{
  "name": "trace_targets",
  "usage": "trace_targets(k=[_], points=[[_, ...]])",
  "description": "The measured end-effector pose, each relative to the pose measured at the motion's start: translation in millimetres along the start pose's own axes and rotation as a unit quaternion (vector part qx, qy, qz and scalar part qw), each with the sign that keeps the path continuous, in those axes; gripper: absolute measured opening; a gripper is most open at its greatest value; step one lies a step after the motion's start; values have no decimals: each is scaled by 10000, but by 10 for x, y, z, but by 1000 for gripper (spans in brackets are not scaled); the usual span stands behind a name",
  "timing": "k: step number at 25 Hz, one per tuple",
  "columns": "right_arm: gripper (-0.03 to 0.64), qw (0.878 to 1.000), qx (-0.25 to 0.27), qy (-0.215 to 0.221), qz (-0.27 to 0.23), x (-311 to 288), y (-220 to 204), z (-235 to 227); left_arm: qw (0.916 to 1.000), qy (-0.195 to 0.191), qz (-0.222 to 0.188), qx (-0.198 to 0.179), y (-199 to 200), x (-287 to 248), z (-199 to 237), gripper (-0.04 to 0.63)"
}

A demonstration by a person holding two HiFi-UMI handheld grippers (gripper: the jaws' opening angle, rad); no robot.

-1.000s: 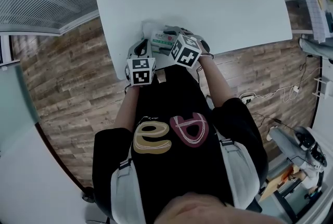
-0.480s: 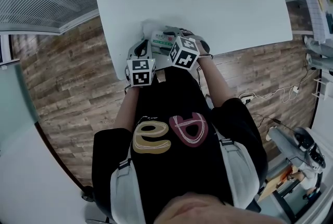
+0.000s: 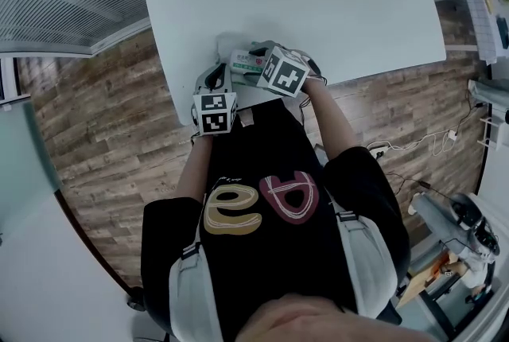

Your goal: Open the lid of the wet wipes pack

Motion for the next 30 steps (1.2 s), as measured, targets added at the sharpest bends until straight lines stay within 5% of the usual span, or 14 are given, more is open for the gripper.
trace_targets(k=[13,30], points=[[247,9948,-710,531,-506,27,-110,-119,9996,22,-17,-265,10,7,-20,17],[208,9962,-349,224,-767,84,-102,24,9998,-130,98,-129,13,24,32,17]])
Point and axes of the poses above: the fingertips, and each gripper's own axes: x backward along the fingers, z to its left, y out of its top, the point moved 9 cm from there along x, backward along the fingers, and after that the axes turned 2 degrees about z, right-handed, at the moved point
